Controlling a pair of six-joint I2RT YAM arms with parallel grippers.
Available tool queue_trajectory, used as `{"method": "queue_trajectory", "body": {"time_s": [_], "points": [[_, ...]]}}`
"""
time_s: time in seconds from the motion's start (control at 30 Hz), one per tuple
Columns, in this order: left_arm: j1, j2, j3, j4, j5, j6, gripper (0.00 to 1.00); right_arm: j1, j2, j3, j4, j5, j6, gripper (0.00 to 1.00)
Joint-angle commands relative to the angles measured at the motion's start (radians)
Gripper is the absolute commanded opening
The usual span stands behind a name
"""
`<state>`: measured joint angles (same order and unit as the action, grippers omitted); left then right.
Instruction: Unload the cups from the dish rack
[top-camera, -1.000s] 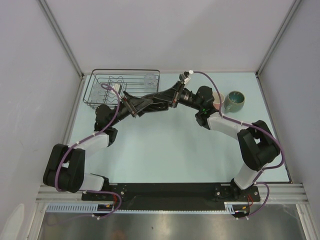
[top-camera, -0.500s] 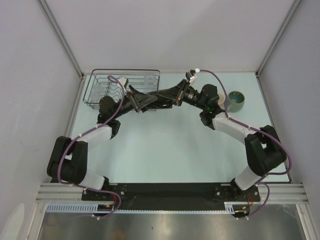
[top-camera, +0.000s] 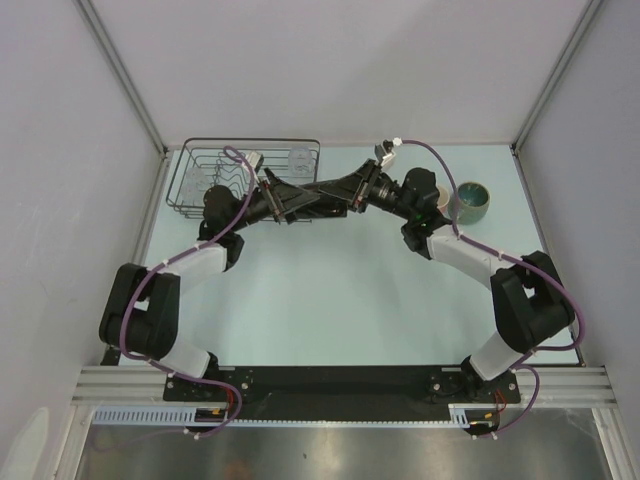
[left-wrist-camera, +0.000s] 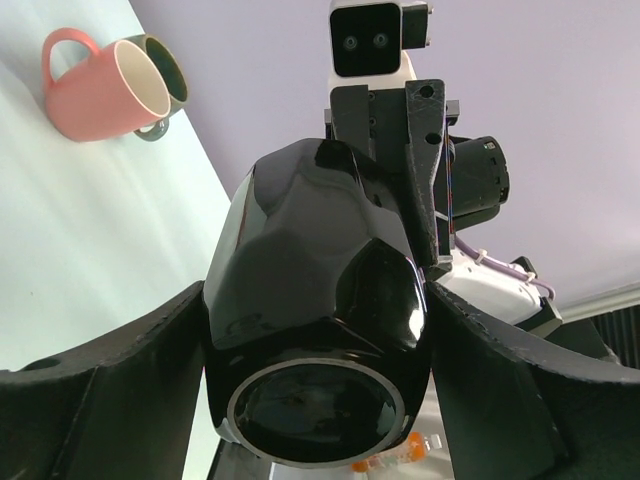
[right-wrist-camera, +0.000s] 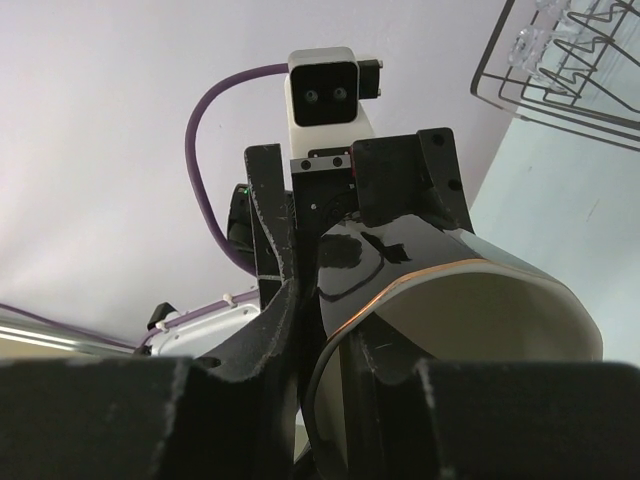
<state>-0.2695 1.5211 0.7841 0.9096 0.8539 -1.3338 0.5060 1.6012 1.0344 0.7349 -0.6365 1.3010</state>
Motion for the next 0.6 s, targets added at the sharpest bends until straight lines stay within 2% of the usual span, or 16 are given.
{"method": "queue_trajectory", "body": {"time_s": [0.0,0.07,0.1,0.13,0.2,0.23,0.33,0.4,0.47,0.57], "points": [[0.004,0.019,0.05,-0.037,-0.102,0.01,0.0,0.034,-0.105,0.003,0.034,-0.12,-0.1,0.0],[0.015,0.033,0.05,-0.035,-0.092,-0.004,0.02,0.029,-0.121,0.0,0.021,-0.105,-0.115,0.0],[0.018,0.039,0.05,-0.029,-0.085,-0.01,0.06,0.019,-0.127,0.0,0.009,-0.101,-0.117,0.0],[0.024,0.054,0.046,-0.006,-0.073,-0.03,0.14,0.013,-0.141,0.003,0.005,-0.103,-0.12,0.0],[0.036,0.063,0.041,0.027,-0.065,-0.05,0.22,-0.001,-0.155,0.004,-0.02,-0.103,-0.129,0.0],[0.041,0.067,0.038,0.049,-0.062,-0.062,0.31,-0.017,-0.168,0.006,-0.028,-0.103,-0.132,0.0],[0.055,0.076,0.035,0.064,-0.055,-0.071,0.45,-0.037,-0.193,0.001,-0.057,-0.104,-0.144,0.0],[0.059,0.085,0.038,0.08,-0.052,-0.074,0.53,-0.043,-0.202,-0.004,-0.066,-0.104,-0.151,0.0],[0.062,0.093,0.046,0.086,-0.047,-0.082,0.54,-0.049,-0.21,-0.013,-0.068,-0.101,-0.149,0.0],[0.064,0.106,0.05,0.106,-0.042,-0.097,0.65,-0.049,-0.211,-0.019,-0.062,-0.103,-0.144,0.0]]}}
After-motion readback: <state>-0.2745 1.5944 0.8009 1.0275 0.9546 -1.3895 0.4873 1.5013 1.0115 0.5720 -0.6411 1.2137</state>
